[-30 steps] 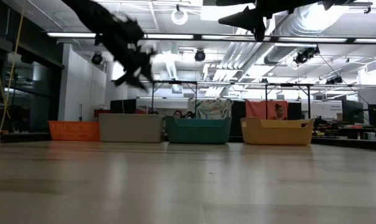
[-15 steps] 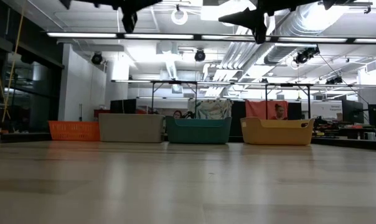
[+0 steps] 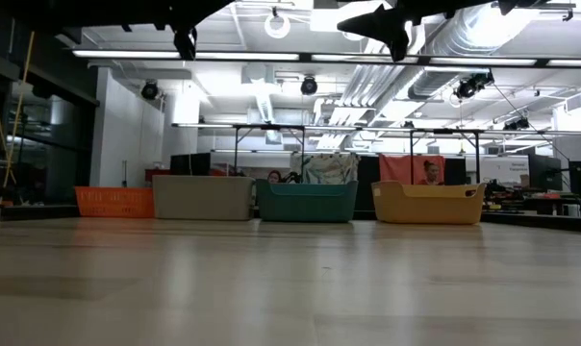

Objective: Sort Halloween decoration
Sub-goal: Put the violet spider into the orange bin

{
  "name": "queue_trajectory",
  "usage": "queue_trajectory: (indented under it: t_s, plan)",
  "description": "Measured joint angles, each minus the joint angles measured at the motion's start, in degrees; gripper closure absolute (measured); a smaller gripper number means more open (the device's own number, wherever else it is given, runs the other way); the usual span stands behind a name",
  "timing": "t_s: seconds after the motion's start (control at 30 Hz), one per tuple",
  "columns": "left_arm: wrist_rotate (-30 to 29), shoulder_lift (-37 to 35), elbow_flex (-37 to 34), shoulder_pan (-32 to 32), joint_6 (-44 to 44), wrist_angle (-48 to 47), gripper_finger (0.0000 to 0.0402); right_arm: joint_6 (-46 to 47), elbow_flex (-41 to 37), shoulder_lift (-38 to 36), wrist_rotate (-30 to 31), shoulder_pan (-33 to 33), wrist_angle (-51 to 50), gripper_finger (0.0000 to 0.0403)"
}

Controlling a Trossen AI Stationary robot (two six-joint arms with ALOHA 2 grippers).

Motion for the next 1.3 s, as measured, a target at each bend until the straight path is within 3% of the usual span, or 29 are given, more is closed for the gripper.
queue_trajectory:
  t_s: [0.7, 0.83, 1.07, 1.3]
  plan:
    - [-0.1, 0.0, 0.0, 0.4, 2.1, -3.4, 0.0401, -1.0, 0.0, 0.0, 0.0, 0.0, -0.3, 0.0205]
    - [-0.1, 0.0, 0.0, 0.4, 1.7, -3.4, 0.0401, -4.3, 0.0, 0.0, 0.3, 0.0, -0.3, 0.0253]
    - [-0.1, 0.0, 0.0, 0.4, 1.7, -3.4, 0.0401, -5.3, 0.0, 0.0, 0.9, 0.0, -0.4, 0.0391]
    - [-0.1, 0.0, 0.0, 0.4, 1.7, -3.4, 0.0401, -6.3, 0.0, -0.1, 0.6, 0.0, -0.9, 0.0387]
